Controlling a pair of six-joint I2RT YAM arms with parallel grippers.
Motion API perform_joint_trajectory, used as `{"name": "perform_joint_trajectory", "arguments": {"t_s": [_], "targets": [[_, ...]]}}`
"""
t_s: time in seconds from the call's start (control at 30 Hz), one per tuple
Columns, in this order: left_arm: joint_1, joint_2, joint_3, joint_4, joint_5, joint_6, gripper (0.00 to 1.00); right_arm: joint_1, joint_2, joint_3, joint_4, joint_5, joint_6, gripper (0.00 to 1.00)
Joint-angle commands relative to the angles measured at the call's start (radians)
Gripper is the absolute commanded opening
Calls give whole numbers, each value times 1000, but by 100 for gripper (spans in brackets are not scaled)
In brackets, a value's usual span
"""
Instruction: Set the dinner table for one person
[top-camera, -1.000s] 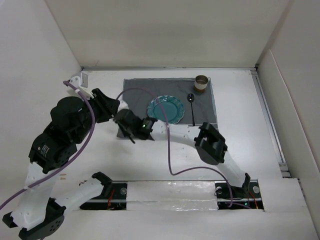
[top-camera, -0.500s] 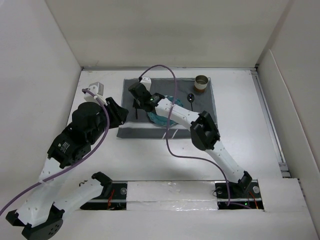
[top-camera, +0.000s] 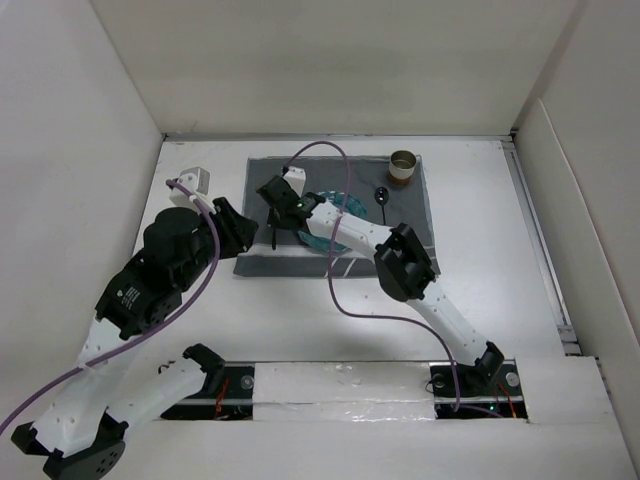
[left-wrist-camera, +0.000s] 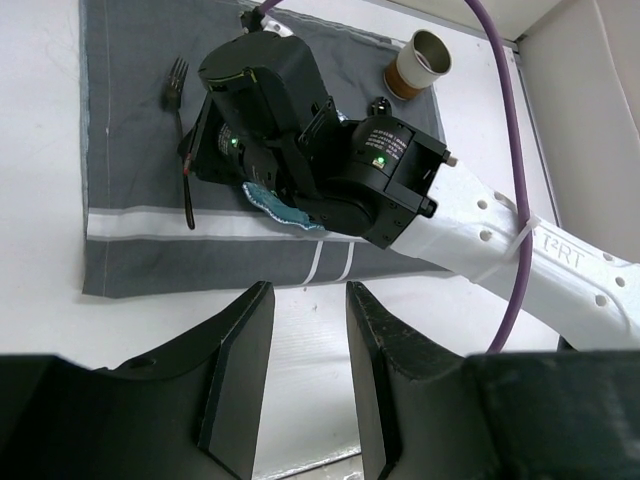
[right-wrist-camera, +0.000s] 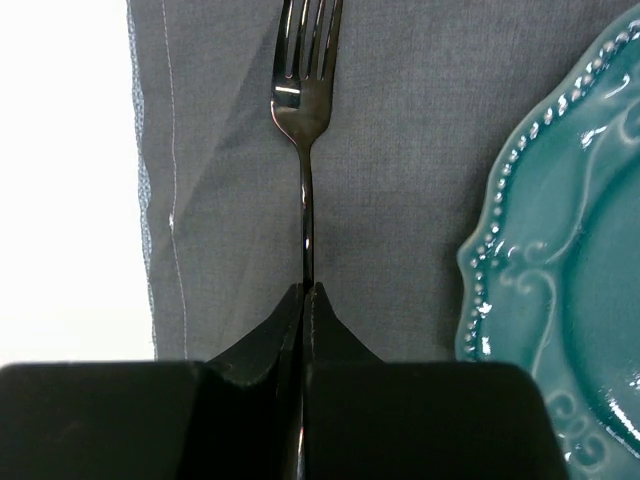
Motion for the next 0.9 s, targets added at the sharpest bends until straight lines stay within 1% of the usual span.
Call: {"name": "perform_joint_trajectory", "arguments": {"t_s": [0.0,0.1,0.27,0.37,0.4,0.47,0.5,0.53,0.57,0.6,0.63,0.67,0.7,0.73,0.8,0.83,0.87], "targets": [[-7,0,-12,53,16,25,32,16,12,-13,-2,33,54,0],[-7,-4,-12,48,10,25,32,16,3,-53,29,33,60,0],[-7,-13,-12,40,4,26,33,25,11,-53,20,30,64,8],[-7,-16,-6,36,4,25,33,25,4,-33,12,11,63,23],[-7,-19,-4,36,4,22,34,25,-3,-33,12,11,55,33],[-7,-18,8,31,-7,25,35,25,-41,-35,22,-6,46,41],[-7,-21,13,28,-16,23,36,16,-61,-39,32,-16,28,49],[-7,-20,20,25,-34,25,37,16,-80,-42,45,-53,12,53],[-7,-21,23,25,-42,26,40,16,-130,-52,74,-65,-6,56],[-7,-23,28,25,-51,28,42,16,-159,-58,85,-82,-46,63],[-7,-32,34,30,-74,34,47,16,-258,-82,113,-128,-95,71],[-7,-39,33,36,-77,38,51,16,-293,-90,115,-144,-121,74],[-7,-39,33,36,-77,38,51,16,-293,-90,115,-144,-121,74],[-7,-42,30,37,-77,48,53,16,-369,-117,115,-145,-132,78],[-7,-49,23,48,-74,58,59,16,-455,-179,122,-129,-153,81],[-7,-49,23,48,-74,61,61,16,-556,-266,125,-116,-156,82],[-7,-47,28,48,-76,66,62,16,-613,-320,128,-95,-158,82]]}}
